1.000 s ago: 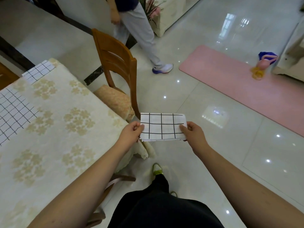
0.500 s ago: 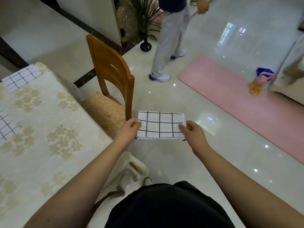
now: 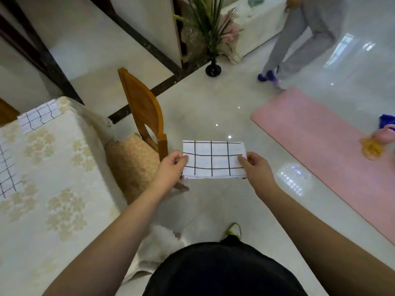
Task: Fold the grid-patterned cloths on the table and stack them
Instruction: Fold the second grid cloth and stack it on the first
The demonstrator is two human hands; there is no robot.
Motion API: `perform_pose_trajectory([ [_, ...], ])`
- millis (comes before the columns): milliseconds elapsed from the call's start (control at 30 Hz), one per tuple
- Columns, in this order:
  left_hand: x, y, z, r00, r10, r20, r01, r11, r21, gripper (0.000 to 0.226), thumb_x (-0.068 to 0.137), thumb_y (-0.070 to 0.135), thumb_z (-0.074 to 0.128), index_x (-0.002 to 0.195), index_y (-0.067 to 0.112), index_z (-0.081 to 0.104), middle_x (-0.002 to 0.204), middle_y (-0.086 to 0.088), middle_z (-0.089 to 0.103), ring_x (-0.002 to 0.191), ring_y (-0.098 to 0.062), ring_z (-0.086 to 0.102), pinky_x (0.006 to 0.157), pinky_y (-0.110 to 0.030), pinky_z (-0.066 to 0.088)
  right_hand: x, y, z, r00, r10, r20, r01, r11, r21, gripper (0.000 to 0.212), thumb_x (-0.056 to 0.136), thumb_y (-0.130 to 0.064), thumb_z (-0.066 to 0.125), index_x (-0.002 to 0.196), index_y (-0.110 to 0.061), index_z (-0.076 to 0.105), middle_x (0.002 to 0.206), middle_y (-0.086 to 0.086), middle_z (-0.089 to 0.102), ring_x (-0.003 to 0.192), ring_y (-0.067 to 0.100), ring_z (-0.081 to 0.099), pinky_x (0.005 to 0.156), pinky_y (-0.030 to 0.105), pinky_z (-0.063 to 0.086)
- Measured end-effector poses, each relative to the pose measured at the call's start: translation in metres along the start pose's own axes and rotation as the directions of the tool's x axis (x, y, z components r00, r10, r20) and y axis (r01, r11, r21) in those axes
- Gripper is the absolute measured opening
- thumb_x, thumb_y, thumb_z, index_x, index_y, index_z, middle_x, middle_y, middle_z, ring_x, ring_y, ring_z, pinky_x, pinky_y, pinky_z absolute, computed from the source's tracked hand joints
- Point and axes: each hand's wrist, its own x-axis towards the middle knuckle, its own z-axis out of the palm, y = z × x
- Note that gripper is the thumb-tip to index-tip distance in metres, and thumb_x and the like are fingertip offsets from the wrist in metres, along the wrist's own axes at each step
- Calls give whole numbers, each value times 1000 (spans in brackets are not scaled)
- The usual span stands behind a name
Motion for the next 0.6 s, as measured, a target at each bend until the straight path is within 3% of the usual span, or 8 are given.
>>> perform_pose_trajectory([
  [133, 26, 31, 13, 998, -8, -56, 5, 999, -48, 26, 96, 25, 55, 84, 2, 53, 72, -9, 44, 64, -22, 46, 62, -34, 49, 43, -24, -16, 998, -33, 44, 33, 999, -3, 11, 93, -21, 58, 85, -22, 66, 79, -5, 69, 68, 11, 62, 55, 25, 47],
  [267, 54, 46, 14, 995, -26, -98, 17, 996, -91, 31, 96, 28, 55, 89, -2, 52, 73, -13, 49, 62, -23, 47, 57, -35, 46, 84, -43, -17, 996, -45, 83, 48, 999, -25, 11, 93, -19, 57, 91, -14, 67, 80, -1, 69, 66, 10, 61, 51, 23, 46],
  [467, 111, 56, 4, 989, -42, -140, 25, 992, -126, 35, 96, 34, 53, 95, -1, 55, 86, -30, 58, 67, -23, 54, 59, -35, 45, 154, -73, 10, 988, -79, 133, 87, 995, -50, 9, 93, -18, 58, 91, -14, 66, 82, 3, 68, 71, 17, 62, 60, 34, 52],
  [600, 162, 59, -13, 974, -44, -223, 4, 985, -175, 28, 95, 28, 56, 87, 1, 55, 70, -13, 50, 61, -21, 48, 55, -32, 41, 203, -94, 36, 981, -104, 163, 116, 991, -64, 9, 92, -22, 59, 92, -18, 67, 88, 1, 72, 80, 18, 67, 66, 34, 55],
])
